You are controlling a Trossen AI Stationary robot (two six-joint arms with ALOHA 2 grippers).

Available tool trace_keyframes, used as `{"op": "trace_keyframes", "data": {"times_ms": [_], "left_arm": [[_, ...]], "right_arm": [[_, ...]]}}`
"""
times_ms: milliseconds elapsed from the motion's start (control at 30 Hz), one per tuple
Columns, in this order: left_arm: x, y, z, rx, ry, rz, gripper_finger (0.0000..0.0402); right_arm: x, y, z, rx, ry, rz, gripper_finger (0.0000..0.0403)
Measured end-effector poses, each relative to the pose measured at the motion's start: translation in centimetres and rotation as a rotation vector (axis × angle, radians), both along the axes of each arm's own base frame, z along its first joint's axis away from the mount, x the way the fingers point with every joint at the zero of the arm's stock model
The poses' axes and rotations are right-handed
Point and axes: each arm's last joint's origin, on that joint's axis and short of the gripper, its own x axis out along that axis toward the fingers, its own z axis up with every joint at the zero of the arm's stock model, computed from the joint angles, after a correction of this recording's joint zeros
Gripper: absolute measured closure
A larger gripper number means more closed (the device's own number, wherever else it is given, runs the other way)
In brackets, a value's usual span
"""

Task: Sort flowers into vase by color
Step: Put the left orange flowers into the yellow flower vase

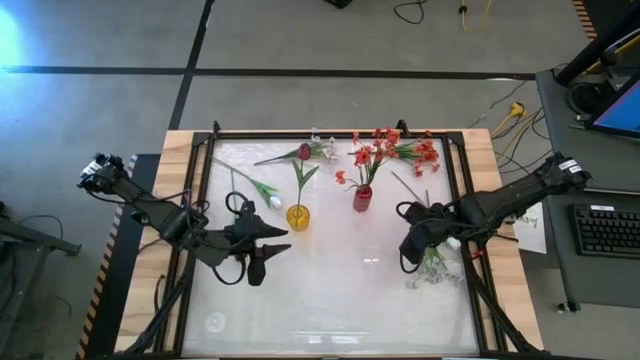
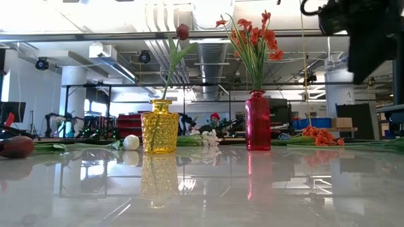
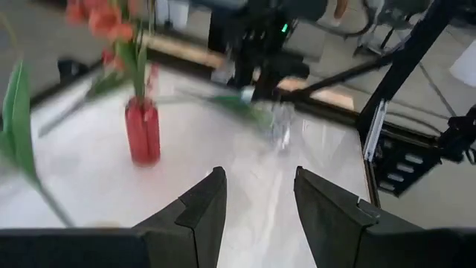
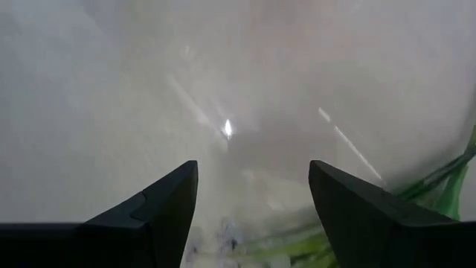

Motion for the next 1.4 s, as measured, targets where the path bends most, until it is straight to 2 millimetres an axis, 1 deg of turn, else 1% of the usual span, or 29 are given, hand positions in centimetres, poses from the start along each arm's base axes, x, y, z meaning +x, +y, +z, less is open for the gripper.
{"op": "trace_keyframes", "data": {"times_ms": [67, 133, 233, 300, 433, 600, 767, 933, 1000, 1267, 1400], "left_arm": [[-0.7, 0.2, -0.1, -0.065, 0.104, 0.0, 0.0256], [-1.9, 0.5, -0.4, -0.129, 0.232, 0.05, 0.0256], [-3.6, 0.8, -1.2, -0.138, 0.397, 0.138, 0.0256], [-4.3, 1.1, -1.6, -0.129, 0.46, 0.182, 0.0256], [-4.9, 1.4, -2.6, -0.126, 0.538, 0.214, 0.0256], [-5.1, 1.4, -4.0, -0.176, 0.596, 0.245, 0.0256], [-5.4, 1.6, -5.7, -0.232, 0.636, 0.32, 0.0256], [-5.6, 1.7, -6.7, -0.265, 0.644, 0.385, 0.0256], [-5.7, 1.8, -7.0, -0.265, 0.648, 0.395, 0.0256], [-5.7, 1.8, -7.3, -0.261, 0.644, 0.405, 0.0256], [-5.7, 1.8, -7.3, -0.263, 0.642, 0.404, 0.0256]], "right_arm": [[-0.2, 0.1, -0.4, 0.015, 0.03, 0.029, 0.0156], [-0.5, 0.0, -1.0, 0.014, 0.065, 0.037, 0.0156], [-1.1, -0.2, -1.7, 0.002, 0.125, 0.005, 0.0156], [-1.4, -0.3, -2.1, 0.0, 0.152, -0.03, 0.0156], [-1.5, -0.4, -2.4, 0.013, 0.158, -0.088, 0.0156], [-1.4, -0.4, -2.5, 0.007, 0.133, -0.132, 0.0156], [-1.4, -0.4, -2.5, 0.007, 0.132, -0.133, 0.0156], [-1.2, -0.1, -2.4, 0.03, 0.122, -0.06, 0.0156], [-1.3, 0.2, -2.4, 0.066, 0.137, -0.046, 0.0156], [-1.5, 0.7, -2.4, 0.178, 0.178, -0.117, 0.0156], [-2.0, 0.6, -2.5, 0.184, 0.233, -0.176, 0.016]]}}
